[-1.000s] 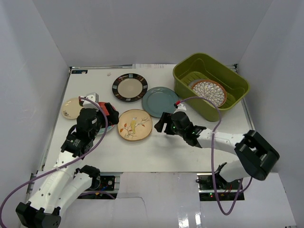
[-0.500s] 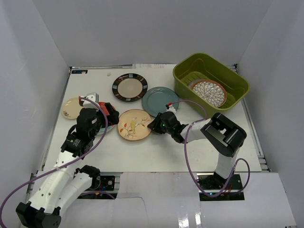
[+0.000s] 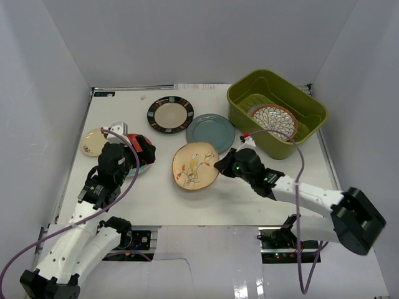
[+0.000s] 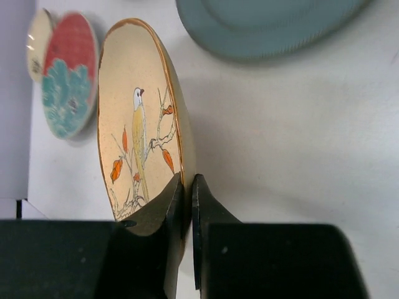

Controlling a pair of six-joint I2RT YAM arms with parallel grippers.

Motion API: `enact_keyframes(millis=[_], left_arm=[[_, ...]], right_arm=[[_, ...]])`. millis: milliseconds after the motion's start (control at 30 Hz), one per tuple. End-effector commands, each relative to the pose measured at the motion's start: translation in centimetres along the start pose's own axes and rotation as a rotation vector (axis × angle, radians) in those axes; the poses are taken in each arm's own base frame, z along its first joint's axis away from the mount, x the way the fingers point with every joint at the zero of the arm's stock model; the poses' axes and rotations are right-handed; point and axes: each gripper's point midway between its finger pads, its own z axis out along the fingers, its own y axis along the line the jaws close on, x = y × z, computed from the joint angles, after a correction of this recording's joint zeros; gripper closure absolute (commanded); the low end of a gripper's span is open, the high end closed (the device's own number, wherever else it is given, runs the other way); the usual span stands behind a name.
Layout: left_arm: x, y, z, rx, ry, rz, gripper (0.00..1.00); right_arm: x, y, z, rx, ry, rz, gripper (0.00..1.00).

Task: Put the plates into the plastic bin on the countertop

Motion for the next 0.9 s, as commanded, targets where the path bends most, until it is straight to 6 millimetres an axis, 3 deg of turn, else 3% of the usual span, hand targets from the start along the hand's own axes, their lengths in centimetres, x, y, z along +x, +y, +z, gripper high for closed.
enact_keyframes(millis=[0, 33, 67, 100, 133, 167, 200, 233, 267, 300, 333, 467, 567, 600, 867], left_arm=[[-1.2, -0.3, -0.5, 0.016, -0.036, -0.007, 0.02], [-1.3, -0.4, -0.6, 0.018, -0.038, -0.009, 0.02], [-1.3, -0.4, -0.6, 0.020, -0.041, -0.010, 0.02], [-1.4, -0.4, -0.7, 0.021, -0.044, -0.012, 0.02], [-1.5, -0.4, -0.8, 0.021, -0.048, -0.013, 0.02], [-1.4, -0.4, -0.8, 0.019, -0.048, -0.015, 0.02], [-1.2, -0.2, -0.7, 0.010, -0.042, -0.014, 0.02], [-1.1, -0.1, -0.5, 0.003, -0.034, -0.017, 0.02], [-1.0, 0.0, -0.5, -0.006, -0.025, -0.017, 0.02], [-0.7, 0.0, -0.4, -0.009, -0.015, -0.016, 0.02], [-0.6, 0.1, -0.3, -0.013, -0.007, -0.017, 0.02], [-0.4, 0.0, -0.2, -0.013, 0.002, -0.032, 0.02], [0.0, -0.1, 0.1, -0.014, 0.021, -0.047, 0.02], [0.3, -0.2, 0.2, -0.007, 0.034, -0.049, 0.02], [2.1, 0.4, 1.0, -0.066, 0.111, -0.112, 0.02]], right_arm=[[-13.9, 7.3, -5.7, -0.169, -0.386, -0.023, 0.92], [-17.6, 5.7, -7.4, -0.124, -0.465, -0.023, 0.92], [-20.4, 7.0, -9.2, -0.166, -0.509, -0.027, 0.92], [-22.8, 6.8, -10.4, -0.158, -0.557, -0.034, 0.92], [-25.7, 4.6, -11.4, -0.080, -0.614, -0.028, 0.92], [-28.9, 5.4, -13.4, -0.065, -0.692, -0.064, 0.92], [-30.4, 4.4, -13.3, -0.018, -0.707, -0.072, 0.92], [-32.4, 2.1, -13.9, 0.060, -0.735, -0.062, 0.92], [-34.3, 2.3, -14.8, 0.067, -0.767, -0.071, 0.92], [-35.2, 0.6, -13.9, 0.111, -0.756, -0.059, 0.92], [-36.4, -1.3, -14.4, 0.155, -0.778, -0.035, 0.92], [-38.5, -5.8, -14.2, 0.274, -0.811, 0.016, 0.92], [-38.8, -9.3, -12.2, 0.344, -0.771, 0.051, 0.92], [-39.3, -10.9, -12.5, 0.360, -0.777, 0.080, 0.92], [-36.6, -15.2, -8.2, 0.396, -0.636, 0.124, 0.92]])
